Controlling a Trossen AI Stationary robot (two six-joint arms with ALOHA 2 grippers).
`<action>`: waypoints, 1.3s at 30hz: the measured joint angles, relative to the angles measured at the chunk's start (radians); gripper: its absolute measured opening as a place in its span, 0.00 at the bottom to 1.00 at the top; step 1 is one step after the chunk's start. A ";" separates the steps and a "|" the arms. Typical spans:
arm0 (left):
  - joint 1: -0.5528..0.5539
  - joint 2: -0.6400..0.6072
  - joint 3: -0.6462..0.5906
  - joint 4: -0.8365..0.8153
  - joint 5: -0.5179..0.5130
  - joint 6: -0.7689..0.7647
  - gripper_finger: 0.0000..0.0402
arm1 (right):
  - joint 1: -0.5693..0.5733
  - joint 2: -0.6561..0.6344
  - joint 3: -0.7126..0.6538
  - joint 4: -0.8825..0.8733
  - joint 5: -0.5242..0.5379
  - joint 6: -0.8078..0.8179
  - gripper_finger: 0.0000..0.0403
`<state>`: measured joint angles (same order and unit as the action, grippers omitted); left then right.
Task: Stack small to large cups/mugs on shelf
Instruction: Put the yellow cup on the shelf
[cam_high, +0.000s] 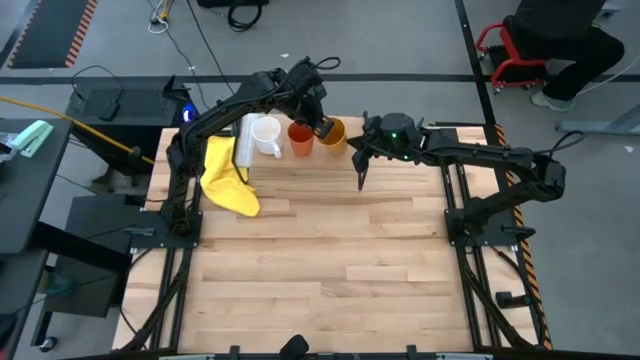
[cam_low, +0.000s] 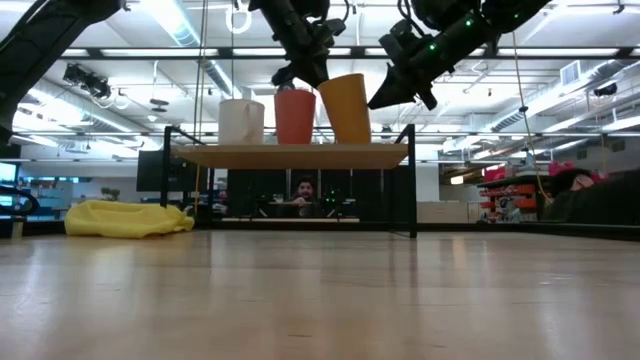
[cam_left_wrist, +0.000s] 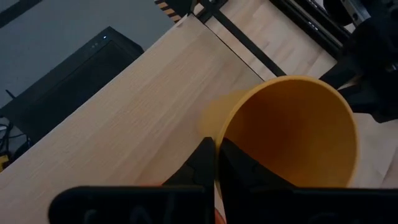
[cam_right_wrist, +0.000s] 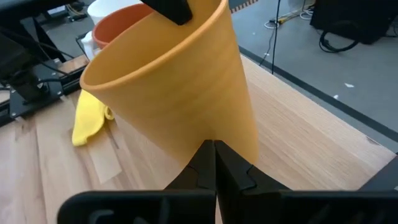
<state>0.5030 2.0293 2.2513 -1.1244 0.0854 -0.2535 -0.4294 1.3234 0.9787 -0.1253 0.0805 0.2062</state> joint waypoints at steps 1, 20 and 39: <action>0.000 0.001 0.000 0.000 0.000 0.000 0.04 | 0.000 0.000 0.000 -0.001 0.001 0.000 0.00; -0.001 0.002 0.000 0.002 0.019 0.015 0.04 | 0.000 0.002 0.000 -0.004 0.001 -0.019 0.00; -0.002 0.002 0.000 0.009 0.042 0.014 0.08 | 0.000 0.002 0.000 -0.028 0.018 -0.012 0.00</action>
<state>0.5011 2.0315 2.2509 -1.1152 0.1270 -0.2394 -0.4297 1.3254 0.9787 -0.1530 0.0981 0.1945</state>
